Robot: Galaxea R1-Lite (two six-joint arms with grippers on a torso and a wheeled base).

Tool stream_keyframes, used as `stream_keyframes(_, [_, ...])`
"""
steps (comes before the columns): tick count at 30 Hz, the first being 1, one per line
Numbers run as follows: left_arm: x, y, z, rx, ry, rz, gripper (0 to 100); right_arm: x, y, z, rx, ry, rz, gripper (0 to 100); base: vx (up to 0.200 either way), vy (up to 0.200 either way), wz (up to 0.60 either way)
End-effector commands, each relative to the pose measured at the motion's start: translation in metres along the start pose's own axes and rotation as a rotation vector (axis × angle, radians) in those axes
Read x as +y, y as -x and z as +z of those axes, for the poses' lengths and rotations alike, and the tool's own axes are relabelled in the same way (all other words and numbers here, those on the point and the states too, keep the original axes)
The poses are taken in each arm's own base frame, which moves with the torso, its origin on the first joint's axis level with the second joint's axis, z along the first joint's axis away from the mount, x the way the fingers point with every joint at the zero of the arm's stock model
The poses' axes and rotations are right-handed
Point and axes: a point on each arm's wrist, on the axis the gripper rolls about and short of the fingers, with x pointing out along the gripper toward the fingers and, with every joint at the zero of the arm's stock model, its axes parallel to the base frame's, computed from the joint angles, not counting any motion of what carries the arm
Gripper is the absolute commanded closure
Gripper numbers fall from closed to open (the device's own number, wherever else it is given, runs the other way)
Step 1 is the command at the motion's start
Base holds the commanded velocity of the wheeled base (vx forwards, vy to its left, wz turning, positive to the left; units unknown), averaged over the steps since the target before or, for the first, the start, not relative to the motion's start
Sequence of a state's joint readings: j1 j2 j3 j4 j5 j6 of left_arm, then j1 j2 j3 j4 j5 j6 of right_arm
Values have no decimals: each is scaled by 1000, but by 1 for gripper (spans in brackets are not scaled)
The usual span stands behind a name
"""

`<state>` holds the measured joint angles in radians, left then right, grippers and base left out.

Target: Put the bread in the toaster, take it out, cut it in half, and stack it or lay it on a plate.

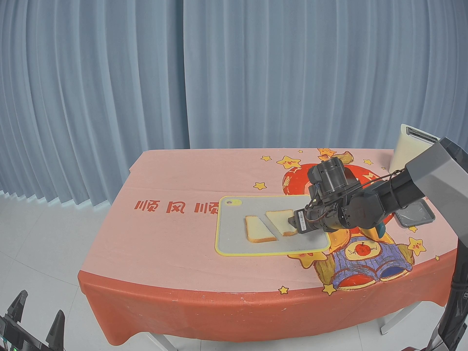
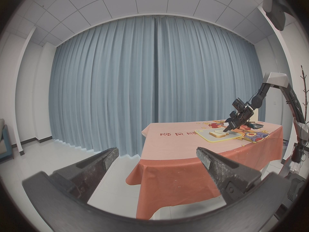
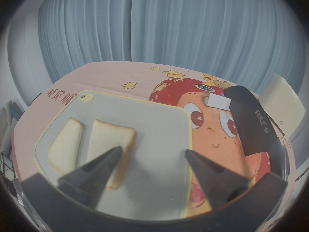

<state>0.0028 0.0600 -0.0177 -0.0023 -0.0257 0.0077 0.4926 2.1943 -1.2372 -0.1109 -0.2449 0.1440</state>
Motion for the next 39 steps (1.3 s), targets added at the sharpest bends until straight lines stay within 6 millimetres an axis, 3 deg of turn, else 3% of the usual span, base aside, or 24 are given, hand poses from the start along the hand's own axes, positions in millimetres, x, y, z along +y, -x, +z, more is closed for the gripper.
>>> stream_keyframes(1, [0,-1,-5,18,0,0,0,1,-1,-1,3,2,-3,100,0,0,0])
stream_keyframes(27, [0,-1,-5,18,0,0,0,-1,6,3,-13,-8,0,100,0,0,0])
stream_keyframes(39, [0,-1,-5,20,1,0,0,-5,24,10,-50,-17,4,100,0,0,0])
